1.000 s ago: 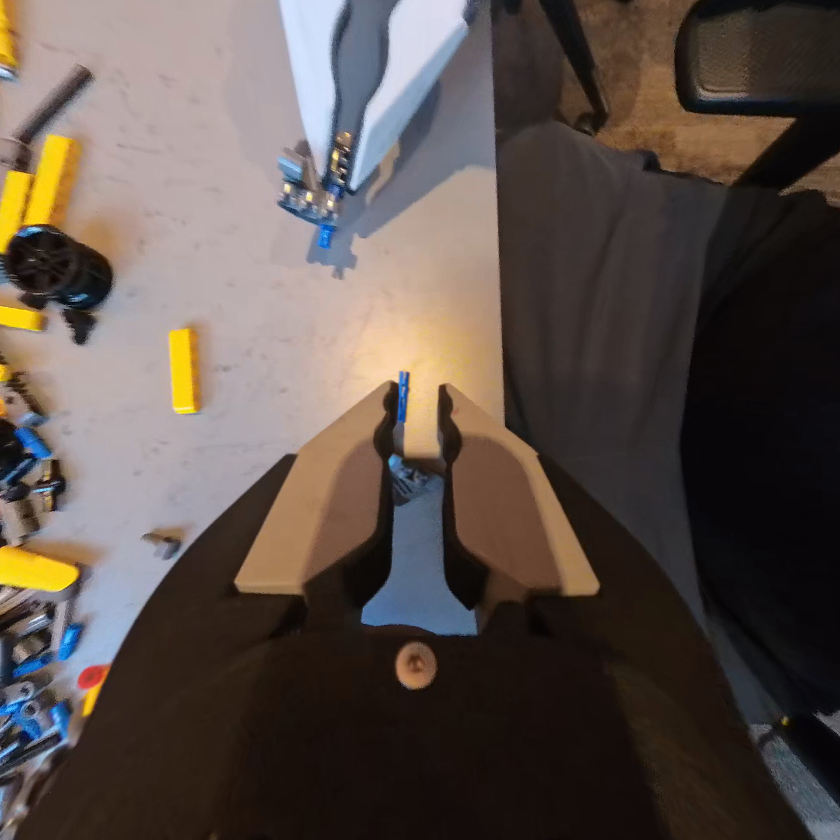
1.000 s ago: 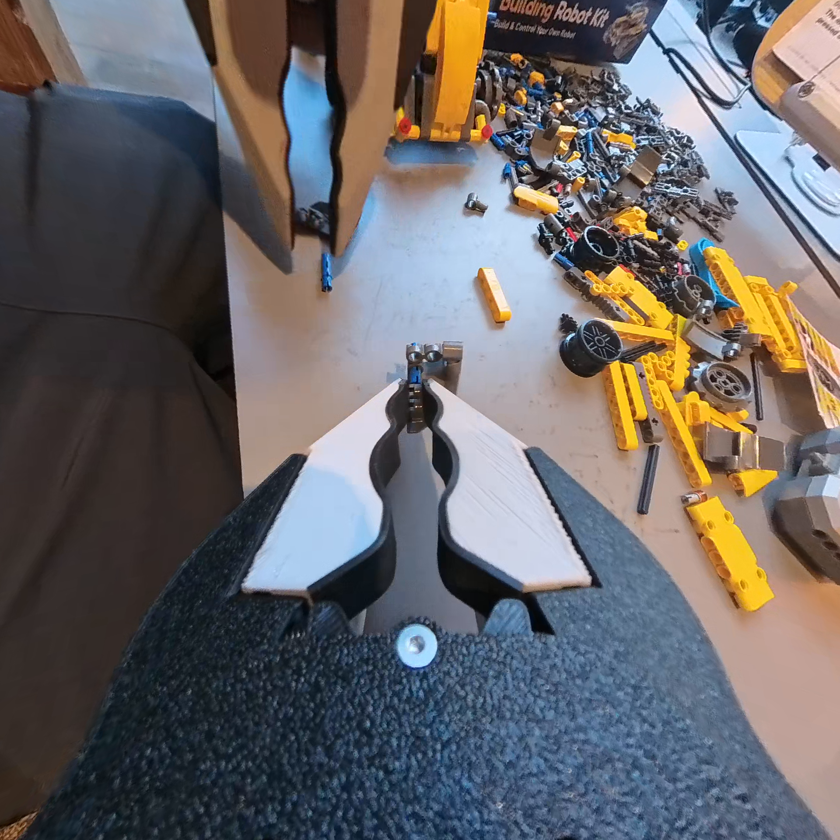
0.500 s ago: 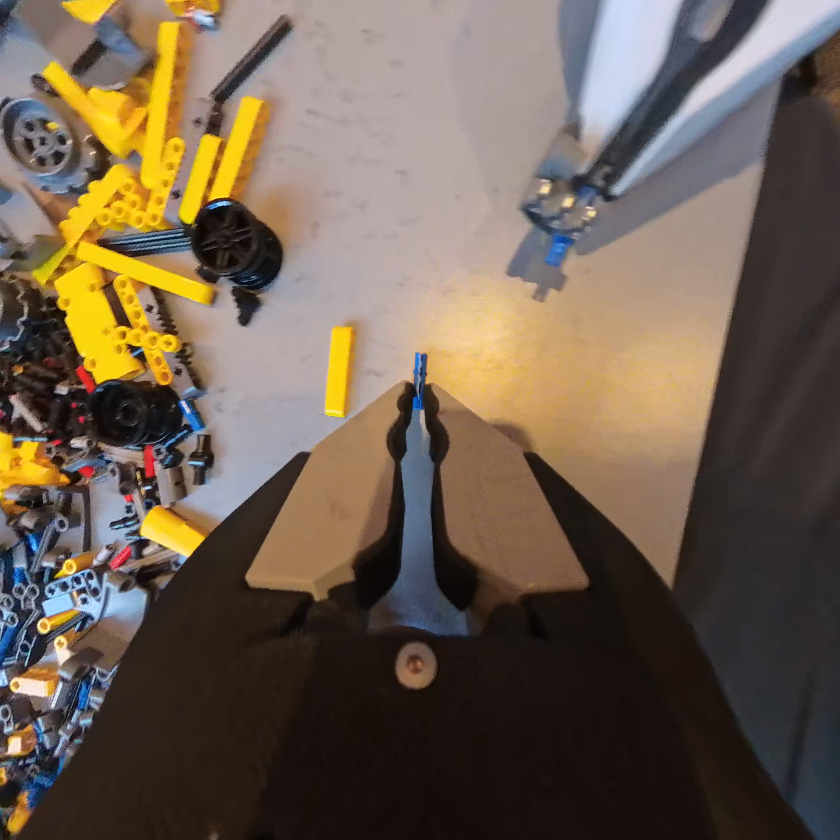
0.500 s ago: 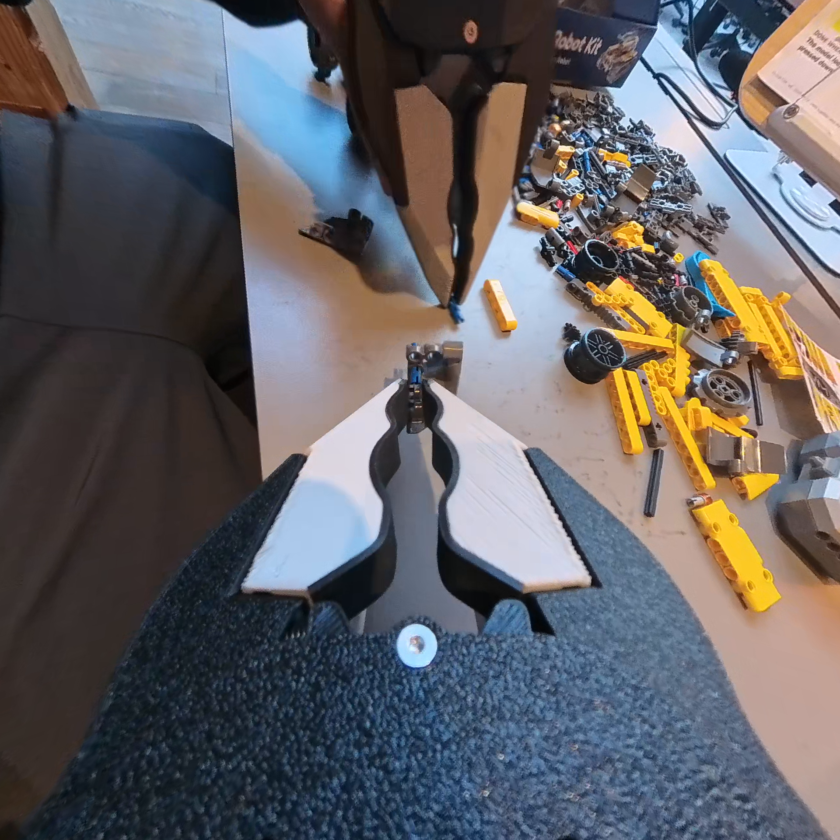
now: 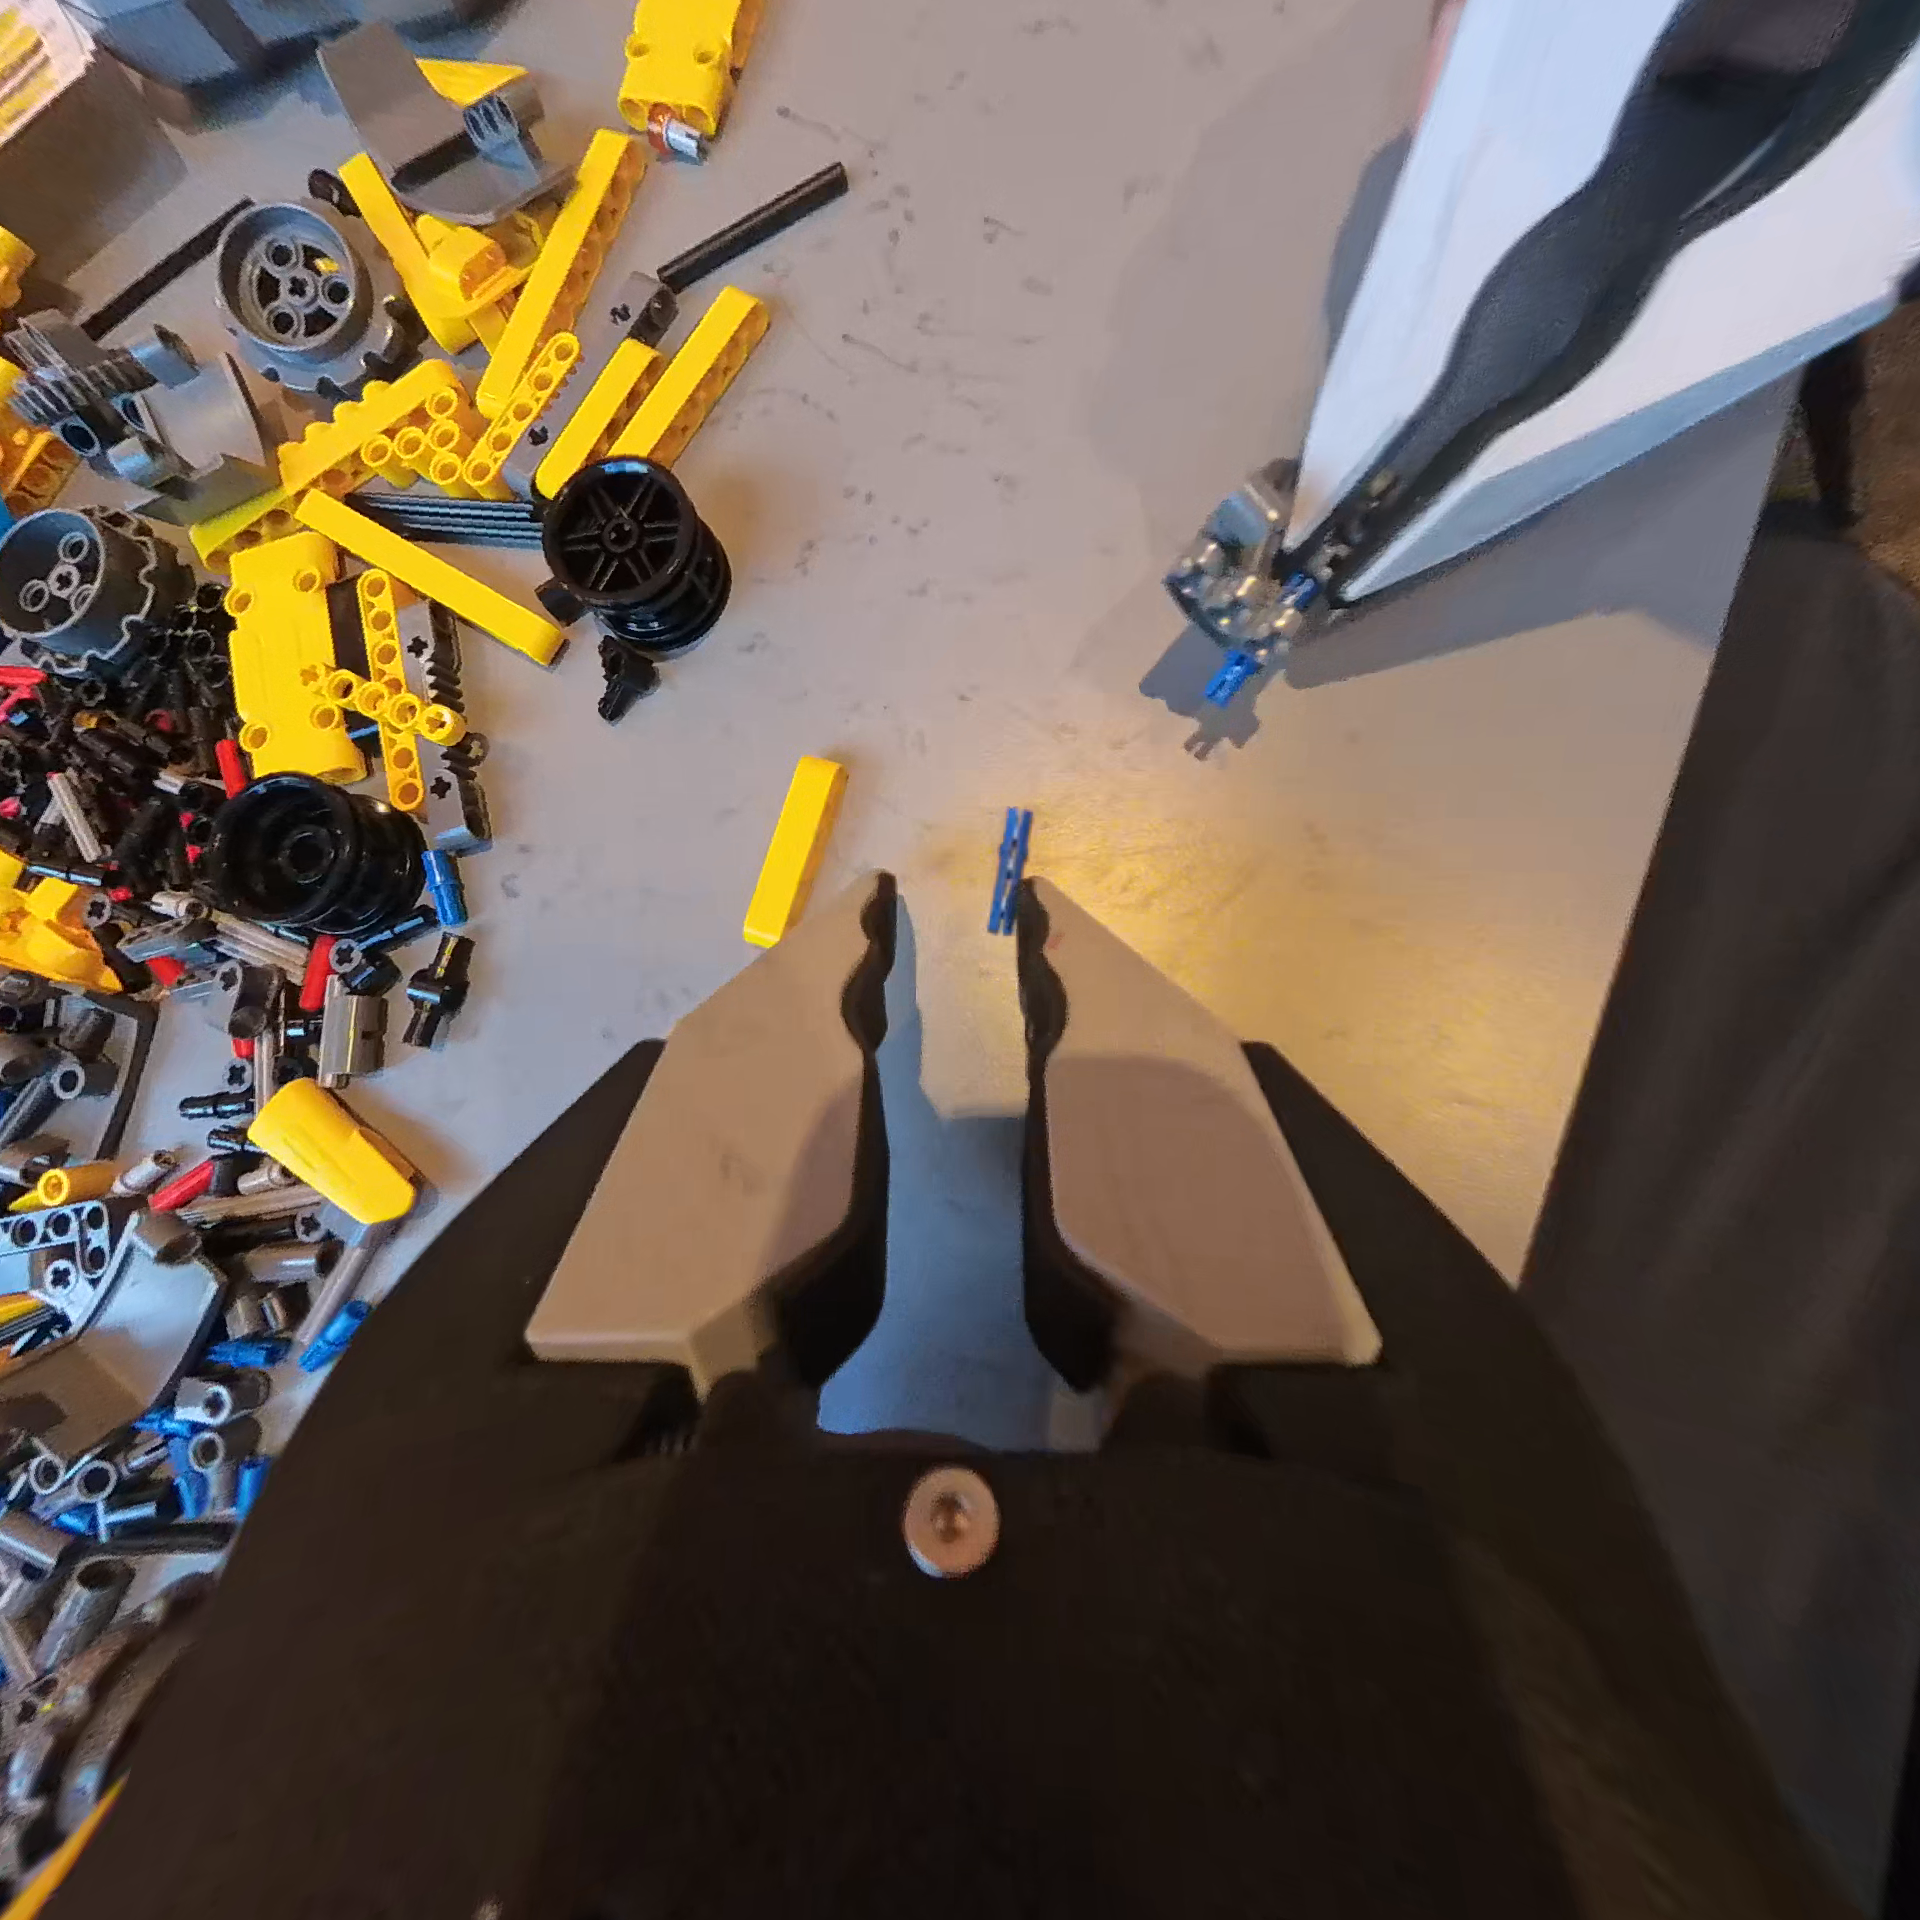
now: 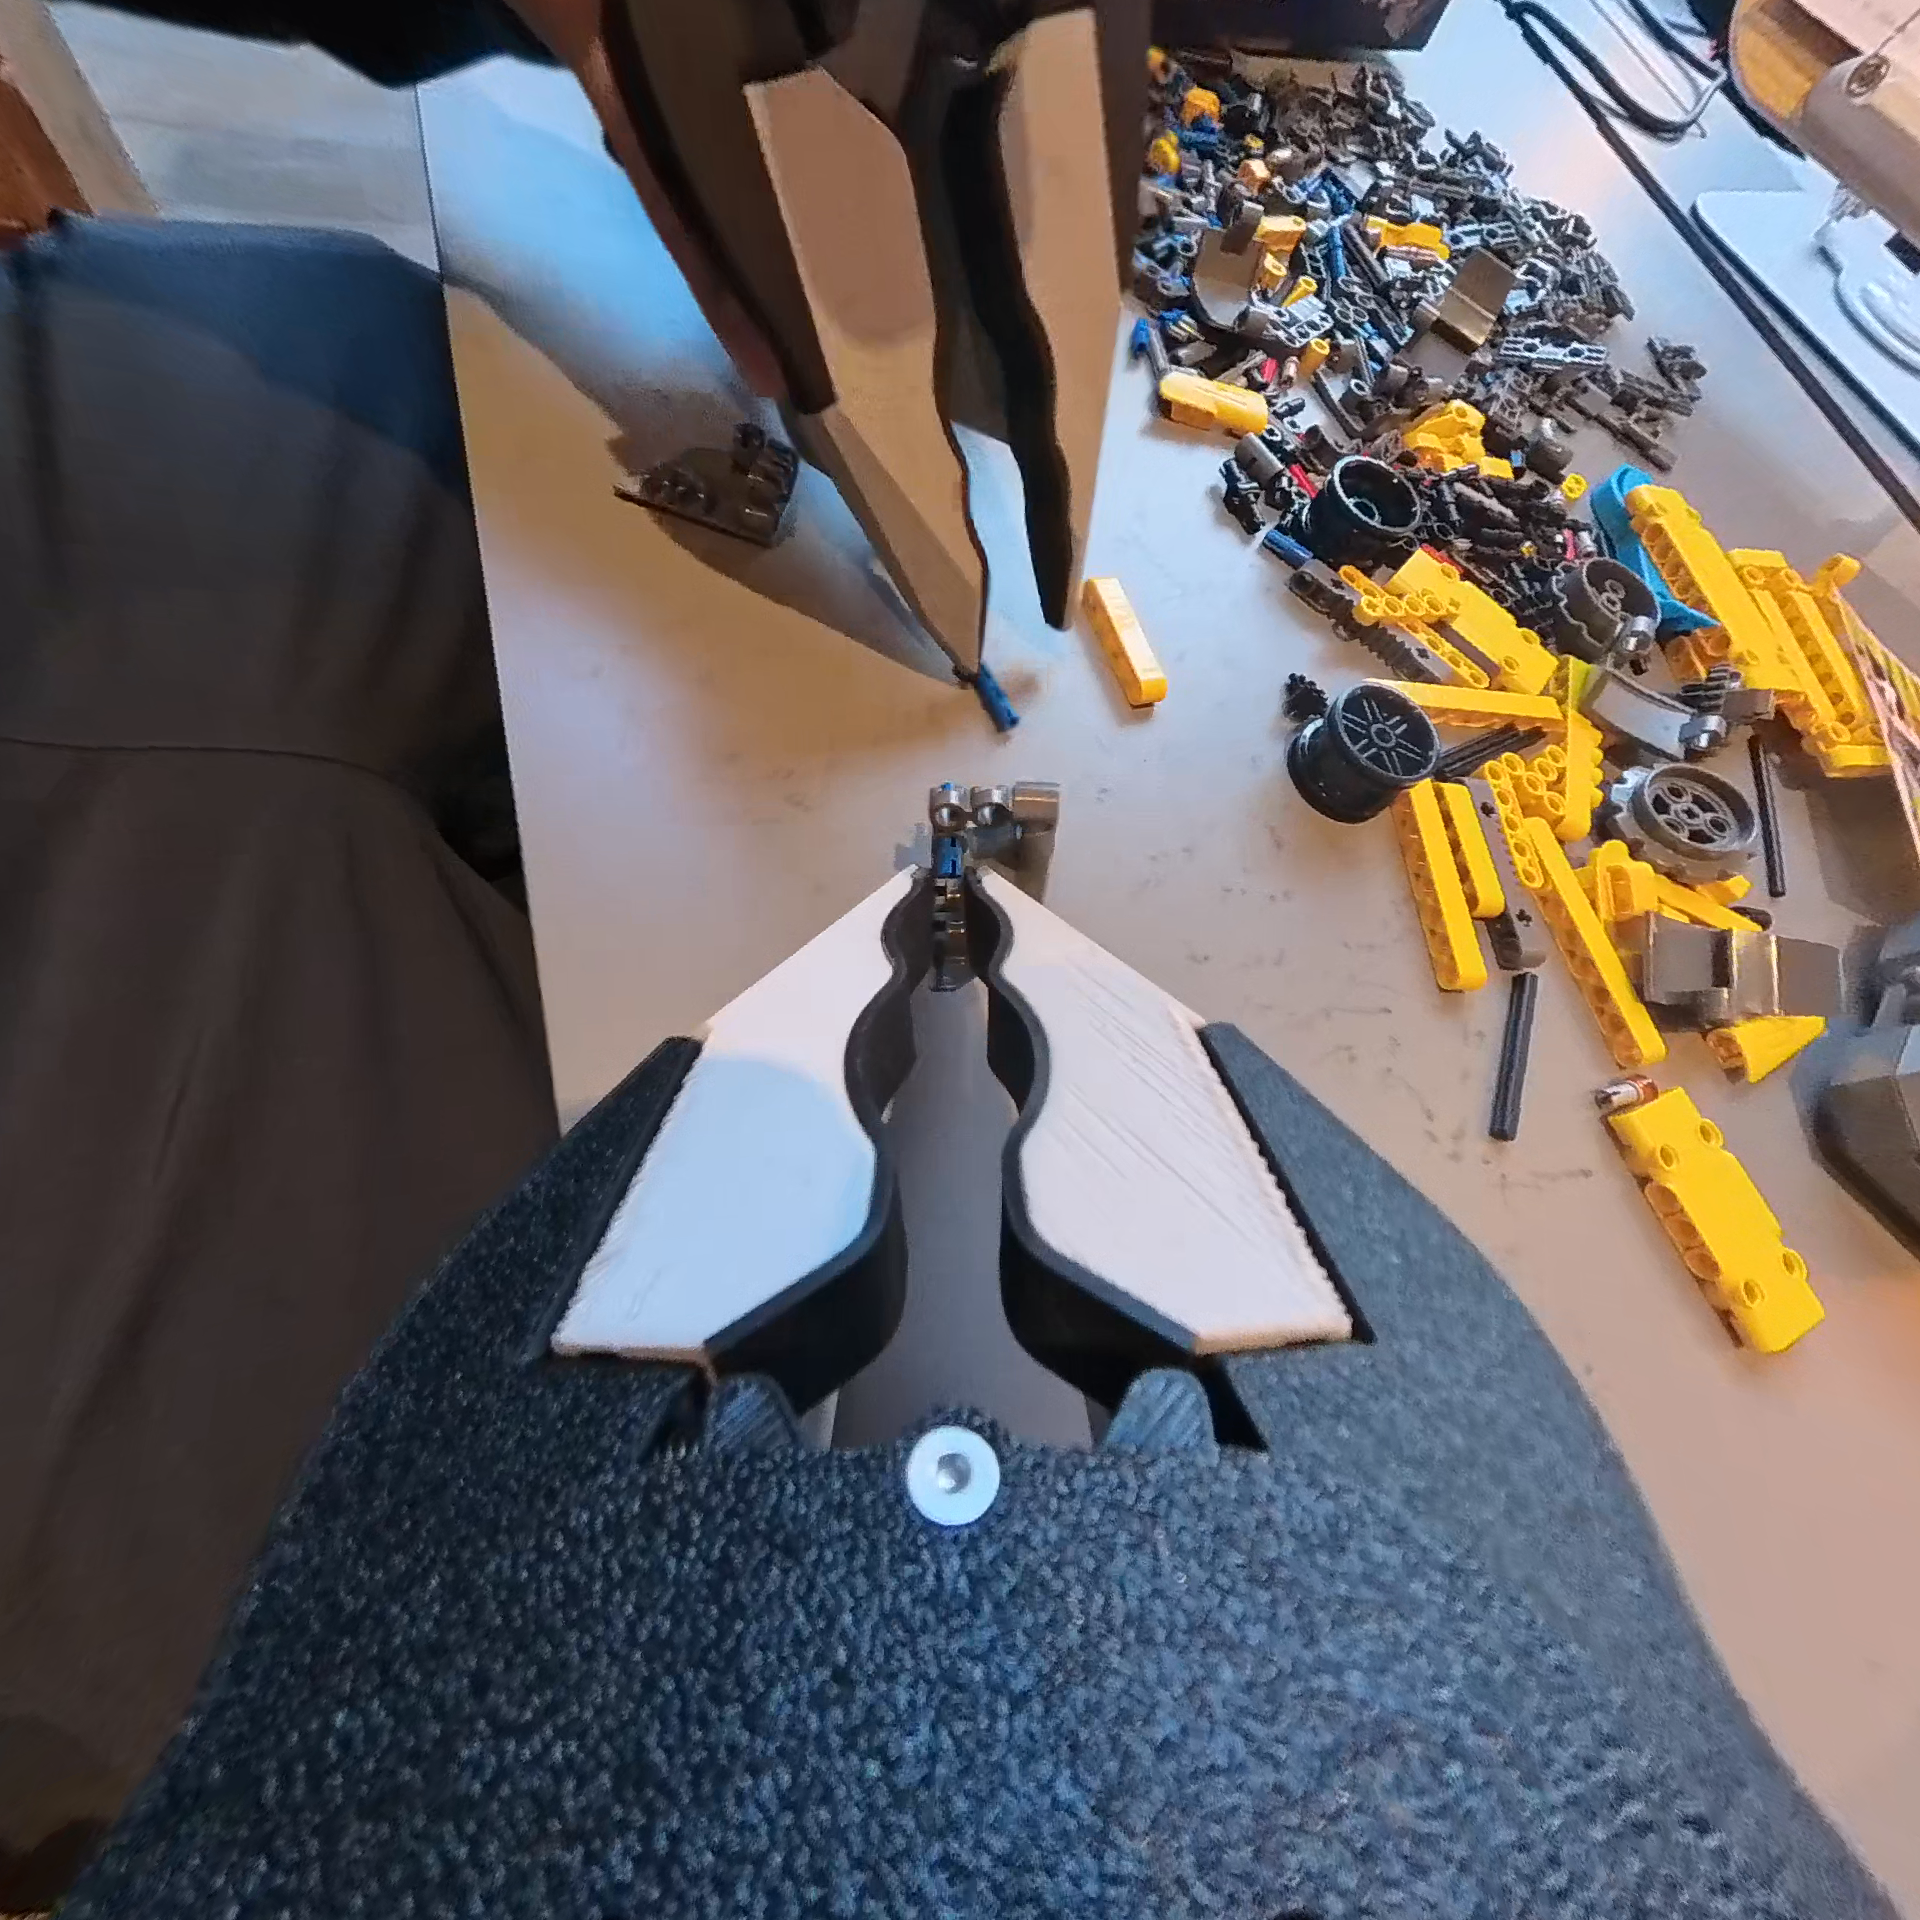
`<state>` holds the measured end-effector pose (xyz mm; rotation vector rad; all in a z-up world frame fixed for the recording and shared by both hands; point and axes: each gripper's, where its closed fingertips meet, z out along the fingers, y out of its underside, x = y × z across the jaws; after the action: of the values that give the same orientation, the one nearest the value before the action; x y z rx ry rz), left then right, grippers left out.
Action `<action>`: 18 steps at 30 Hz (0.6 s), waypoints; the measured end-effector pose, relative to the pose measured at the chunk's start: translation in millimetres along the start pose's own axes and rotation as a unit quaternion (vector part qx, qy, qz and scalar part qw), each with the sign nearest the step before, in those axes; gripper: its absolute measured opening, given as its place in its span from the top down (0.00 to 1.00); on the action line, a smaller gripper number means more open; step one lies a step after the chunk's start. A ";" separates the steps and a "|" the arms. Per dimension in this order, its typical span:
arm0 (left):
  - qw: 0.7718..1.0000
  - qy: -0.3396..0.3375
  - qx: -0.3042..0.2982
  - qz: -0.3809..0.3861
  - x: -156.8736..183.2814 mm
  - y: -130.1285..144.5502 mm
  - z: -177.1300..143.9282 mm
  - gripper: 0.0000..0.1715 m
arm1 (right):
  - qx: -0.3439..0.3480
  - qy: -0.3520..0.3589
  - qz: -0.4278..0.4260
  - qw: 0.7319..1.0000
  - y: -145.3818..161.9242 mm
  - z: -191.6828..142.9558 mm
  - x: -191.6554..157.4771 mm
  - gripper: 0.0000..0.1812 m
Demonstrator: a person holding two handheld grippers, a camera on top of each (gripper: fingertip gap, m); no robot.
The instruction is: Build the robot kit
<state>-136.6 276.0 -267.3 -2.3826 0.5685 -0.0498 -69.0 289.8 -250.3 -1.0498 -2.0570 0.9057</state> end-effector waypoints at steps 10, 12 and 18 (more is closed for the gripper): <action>0.994 0.004 0.112 0.005 12.2 -19.2 -46.9 0.82 | -0.006 0.009 0.019 1.000 1.7 1.5 6.0 0.97; 0.993 0.018 0.118 0.010 20.9 -14.8 -53.8 0.82 | 0.006 0.007 0.021 1.000 -2.1 0.0 5.6 0.97; 0.993 0.060 0.090 0.045 48.1 1.2 -45.6 0.88 | 0.026 -0.066 0.026 0.997 -17.4 6.4 -16.9 0.97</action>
<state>-102.0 227.5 -238.4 -2.1876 0.6973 -0.1967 -73.1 266.0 -243.8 -1.0455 -2.1090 1.0758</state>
